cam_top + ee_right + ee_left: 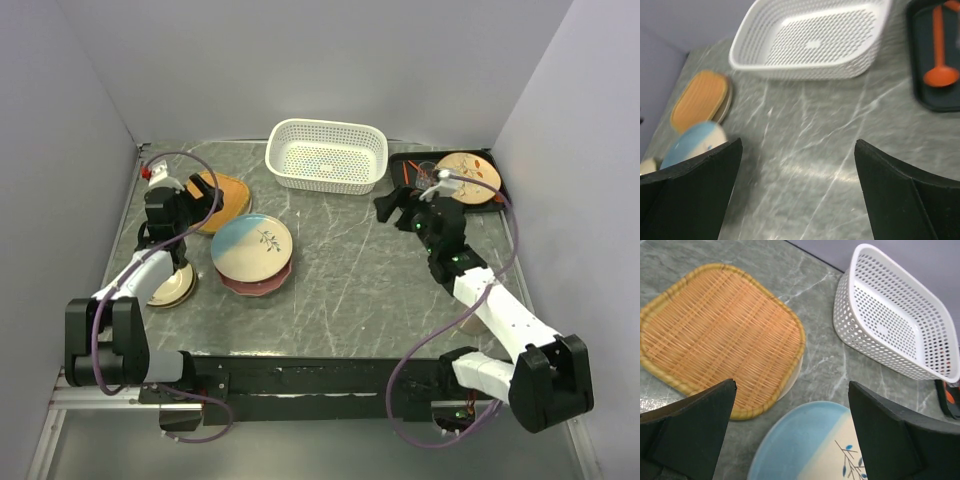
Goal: Place the plates into the plastic bin on the countertop
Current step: Pick up the plate at the center of the board.
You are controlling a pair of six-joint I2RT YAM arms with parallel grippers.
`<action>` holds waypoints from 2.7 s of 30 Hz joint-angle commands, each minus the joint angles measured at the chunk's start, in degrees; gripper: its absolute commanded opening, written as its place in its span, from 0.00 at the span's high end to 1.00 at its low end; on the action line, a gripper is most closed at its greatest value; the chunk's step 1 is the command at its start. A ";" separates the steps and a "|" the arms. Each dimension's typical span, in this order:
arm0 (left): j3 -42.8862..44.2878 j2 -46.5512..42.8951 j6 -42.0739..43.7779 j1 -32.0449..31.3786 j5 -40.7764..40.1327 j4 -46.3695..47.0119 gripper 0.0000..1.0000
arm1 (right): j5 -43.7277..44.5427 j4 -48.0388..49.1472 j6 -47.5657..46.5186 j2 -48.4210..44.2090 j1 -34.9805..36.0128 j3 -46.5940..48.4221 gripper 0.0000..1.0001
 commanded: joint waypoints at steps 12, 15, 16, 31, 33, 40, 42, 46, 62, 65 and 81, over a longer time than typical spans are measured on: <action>-0.99 -9.27 -0.98 0.44 3.82 -3.66 0.01 | -13.86 2.20 2.52 12.58 10.16 8.51 0.00; -1.08 -9.36 -2.12 0.35 2.06 -6.38 0.01 | -15.89 3.18 2.96 15.22 10.77 9.38 0.00; -1.17 -9.01 -2.30 0.43 1.19 -6.74 0.01 | -16.68 2.65 2.96 15.83 11.04 10.26 0.00; -5.04 -5.31 -7.40 1.23 4.87 -10.52 0.01 | -22.93 1.16 4.72 28.40 15.87 18.61 0.02; -5.91 -6.10 -7.66 1.31 4.70 -10.96 0.01 | -23.54 1.50 5.33 29.90 16.14 18.97 0.02; -8.64 -7.16 -8.28 1.31 6.01 -10.53 0.01 | -27.06 3.70 8.15 35.87 16.93 20.81 0.14; -10.04 -7.60 -8.54 1.23 6.63 -9.39 0.01 | -27.59 3.97 8.85 37.89 17.19 21.43 0.16; -11.71 -7.87 -8.98 1.31 8.21 -8.33 0.01 | -28.47 4.84 10.16 41.14 17.90 22.92 0.23; -12.51 -8.92 -7.58 1.40 9.71 -8.15 0.01 | -28.56 7.75 15.62 50.46 18.60 29.24 0.33; -12.60 -9.27 -7.40 1.31 9.62 -8.15 0.01 | -28.21 7.84 16.32 52.40 18.69 30.56 0.38; -12.86 -11.11 -6.78 1.31 7.51 -9.12 0.01 | -27.41 11.61 17.55 49.95 18.16 28.73 1.00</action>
